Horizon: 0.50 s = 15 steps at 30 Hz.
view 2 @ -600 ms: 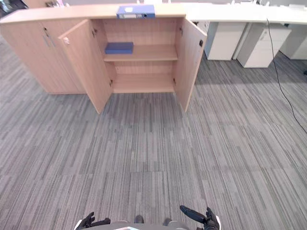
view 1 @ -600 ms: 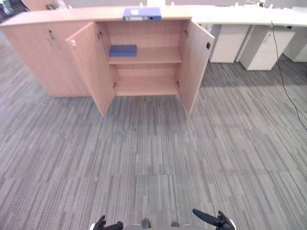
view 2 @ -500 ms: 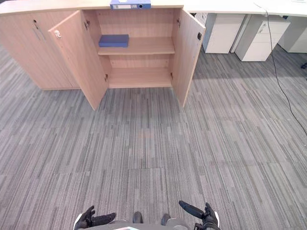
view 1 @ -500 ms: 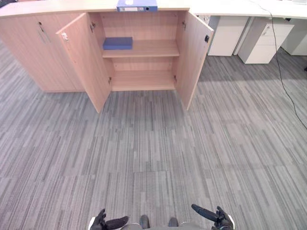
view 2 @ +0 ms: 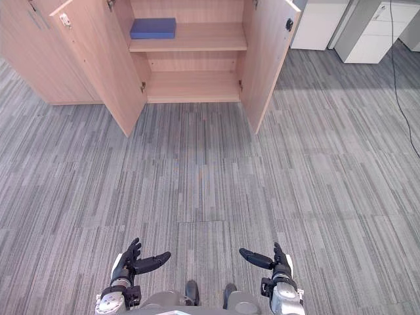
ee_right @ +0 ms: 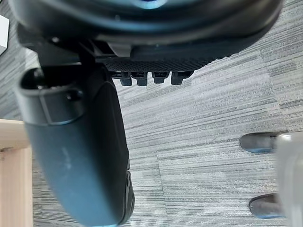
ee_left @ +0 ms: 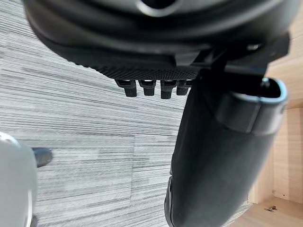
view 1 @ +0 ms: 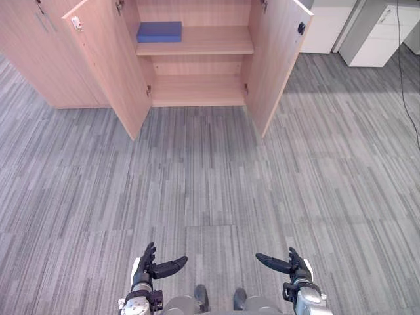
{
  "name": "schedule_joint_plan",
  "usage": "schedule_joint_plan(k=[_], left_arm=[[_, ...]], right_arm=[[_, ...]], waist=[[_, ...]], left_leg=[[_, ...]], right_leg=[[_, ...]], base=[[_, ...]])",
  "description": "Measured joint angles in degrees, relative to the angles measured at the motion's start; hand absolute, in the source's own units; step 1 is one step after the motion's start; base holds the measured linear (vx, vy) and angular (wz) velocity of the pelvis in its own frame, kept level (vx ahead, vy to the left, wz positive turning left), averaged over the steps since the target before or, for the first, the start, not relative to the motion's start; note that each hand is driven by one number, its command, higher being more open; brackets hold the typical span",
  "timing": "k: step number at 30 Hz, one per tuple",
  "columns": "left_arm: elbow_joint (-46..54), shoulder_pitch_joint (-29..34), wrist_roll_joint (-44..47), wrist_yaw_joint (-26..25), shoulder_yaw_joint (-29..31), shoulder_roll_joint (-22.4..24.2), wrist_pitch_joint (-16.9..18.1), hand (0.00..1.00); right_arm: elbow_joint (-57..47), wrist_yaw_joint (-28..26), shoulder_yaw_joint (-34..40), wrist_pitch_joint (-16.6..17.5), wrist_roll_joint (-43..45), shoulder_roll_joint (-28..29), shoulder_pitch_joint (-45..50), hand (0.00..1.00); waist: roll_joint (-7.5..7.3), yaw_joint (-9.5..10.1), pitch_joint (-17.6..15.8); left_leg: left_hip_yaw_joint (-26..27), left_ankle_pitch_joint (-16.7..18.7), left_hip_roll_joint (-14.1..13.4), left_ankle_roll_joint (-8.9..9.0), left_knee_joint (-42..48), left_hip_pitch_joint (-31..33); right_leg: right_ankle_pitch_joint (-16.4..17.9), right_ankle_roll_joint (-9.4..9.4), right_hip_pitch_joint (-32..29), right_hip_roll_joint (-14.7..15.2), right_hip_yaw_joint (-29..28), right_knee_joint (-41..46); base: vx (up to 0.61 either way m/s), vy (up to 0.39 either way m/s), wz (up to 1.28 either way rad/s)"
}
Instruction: Walk over to the cabinet, pick up the folder, carry it to the office cabinet, place the folder inside the office cabinet, then close the office cabinet door
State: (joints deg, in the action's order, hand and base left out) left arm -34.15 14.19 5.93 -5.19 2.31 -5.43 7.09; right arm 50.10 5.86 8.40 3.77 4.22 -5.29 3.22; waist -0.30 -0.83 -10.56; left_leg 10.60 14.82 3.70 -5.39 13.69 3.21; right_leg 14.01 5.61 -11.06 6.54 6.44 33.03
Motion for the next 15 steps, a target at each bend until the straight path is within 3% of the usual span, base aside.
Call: schedule_joint_plan(k=[1,3,5,6,7,8,9,10,11,12,13,14,15], left_arm=[[0.42,0.04,0.37,-0.15,0.04,-0.59,0.0,1.0],[0.63,-0.06,1.27,-1.34,0.03,-0.87,-0.05,1.0],[0.74,-1.22,2.14,-1.95,0.02,-1.37,-0.02,1.0],[0.71,-2.67,2.41,-2.04,-0.01,-1.37,-0.03,1.0],[0.7,-4.39,2.69,-2.07,-0.17,-1.16,0.0,1.0],[0.72,-5.09,2.93,-2.07,-0.48,-1.24,0.06,1.0],[0.66,-5.68,3.08,-2.08,-0.67,-1.63,0.3,1.0],[0.57,-5.8,3.03,-2.06,-0.72,-1.75,0.3,1.0],[-0.31,-5.73,3.03,-2.0,-1.09,-1.24,0.31,1.0],[-0.16,-5.58,3.04,-2.0,-1.16,-0.98,0.24,1.0],[-0.18,-5.7,3.02,-1.88,-1.67,-1.09,0.3,1.0],[-0.35,-5.25,3.02,-1.6,-1.45,-0.4,0.28,1.0],[-0.33,-4.8,3.02,-1.49,-1.24,0.01,0.28,1.0]], right_arm=[[-0.02,-0.01,-0.33,-0.2,0.04,0.13,0.29,1.0],[-0.19,0.05,-0.41,-0.42,0.12,-0.01,0.91,1.0],[-1.39,0.16,-0.72,-0.43,0.3,-0.39,0.86,1.0],[-2.44,0.2,-1.24,-0.39,0.75,-1.25,0.39,1.0],[-3.07,0.35,-1.43,-0.39,0.84,-2.46,-0.22,1.0],[-3.52,0.51,-1.47,-0.38,0.84,-2.9,-0.39,1.0],[-4.4,0.92,-1.6,-0.22,0.83,-3.13,-0.25,1.0],[-4.93,1.17,-1.62,-0.2,0.84,-3.15,0.01,1.0],[-5.6,1.42,-1.57,-0.2,0.81,-3.47,1.15,1.0],[-5.6,1.33,-1.63,-0.36,0.79,-3.48,0.31,1.0],[-6.82,1.25,-1.99,-0.18,0.74,-2.85,-0.08,1.0],[-7.32,0.83,-3.11,-0.17,0.65,-2.71,-0.28,1.0],[-7.49,0.74,-3.99,-0.18,0.65,-2.68,-0.32,1.0]], waist=[[-0.16,-0.31,-0.94],[0.13,-0.57,-1.87],[0.59,-1.55,-3.11],[1.53,-2.23,-4.0],[3.15,-2.5,-4.98],[3.5,-2.64,-5.4],[3.09,-3.2,-5.74],[2.69,-3.43,-5.7],[2.94,-4.32,-5.56],[3.94,-4.47,-5.44],[3.7,-4.72,-5.5],[3.66,-4.5,-5.63],[3.7,-4.44,-5.94]], left_leg=[[-0.68,0.99,0.39,-0.77,-0.03,-1.98],[-1.98,2.16,0.35,-1.09,-0.14,-5.01],[-3.96,2.61,-0.1,-1.18,-2.0,-7.88],[-5.5,2.55,-1.46,-1.06,-4.03,-9.5],[-6.96,2.49,-3.31,0.19,-6.18,-11.3],[-7.63,2.44,-3.97,1.1,-6.96,-12.18],[-8.72,2.88,-4.32,3.05,-7.76,-14.11],[-8.96,3.69,-4.32,4.48,-7.79,-15.47],[-9.3,5.35,-5.21,7.37,-6.78,-18.93],[-9.12,4.99,-6.3,8.06,-4.56,-18.16],[-7.55,2.21,-6.39,12.26,2.92,-15.47],[-4.81,-3.46,-7.81,13.89,16.32,-10.75],[-4.05,-8.86,-9.13,14.35,24.07,-8.18]], right_leg=[[0.23,-0.94,-3.93,0.86,0.47,9.31],[2.78,-2.14,-6.63,0.79,1.3,12.93],[3.85,-2.91,-9.81,-0.12,3.21,9.4],[3.24,-3.48,-12.6,-1.85,4.44,4.45],[0.51,-3.88,-15.21,-3.98,6.25,-2.48],[-1.81,-3.85,-16.18,-4.84,7.02,-6.4],[-7.79,-4.78,-17.11,-5.45,7.41,-14.18],[-10.97,-5.8,-17.29,-5.4,7.41,-16.73],[-18.62,-9.29,-17.25,-4.75,7.53,-12.19],[-16.88,-9.97,-18.19,-5.13,8.2,-9.01],[-12.14,-9.9,-17.31,-4.77,8.35,-6.36],[-9.52,-10.16,-13.88,-5.48,7.86,-7.05],[-8.6,-10.26,-10.84,-6.24,7.72,-8.55]], base=[[0.27,0.106,0.06],[0.36,0.064,0.26],[0.45,0.02,0.5],[0.53,-0.039,0.64],[0.54,-0.047,0.65],[0.57,-0.06,0.68],[0.49,-0.06,0.59],[0.84,-0.156,0.82],[0.74,-0.162,0.48],[0.87,-0.222,0.43],[0.69,-0.213,0.04],[0.69,-0.217,0.04],[0.86,-0.244,-0.16]])
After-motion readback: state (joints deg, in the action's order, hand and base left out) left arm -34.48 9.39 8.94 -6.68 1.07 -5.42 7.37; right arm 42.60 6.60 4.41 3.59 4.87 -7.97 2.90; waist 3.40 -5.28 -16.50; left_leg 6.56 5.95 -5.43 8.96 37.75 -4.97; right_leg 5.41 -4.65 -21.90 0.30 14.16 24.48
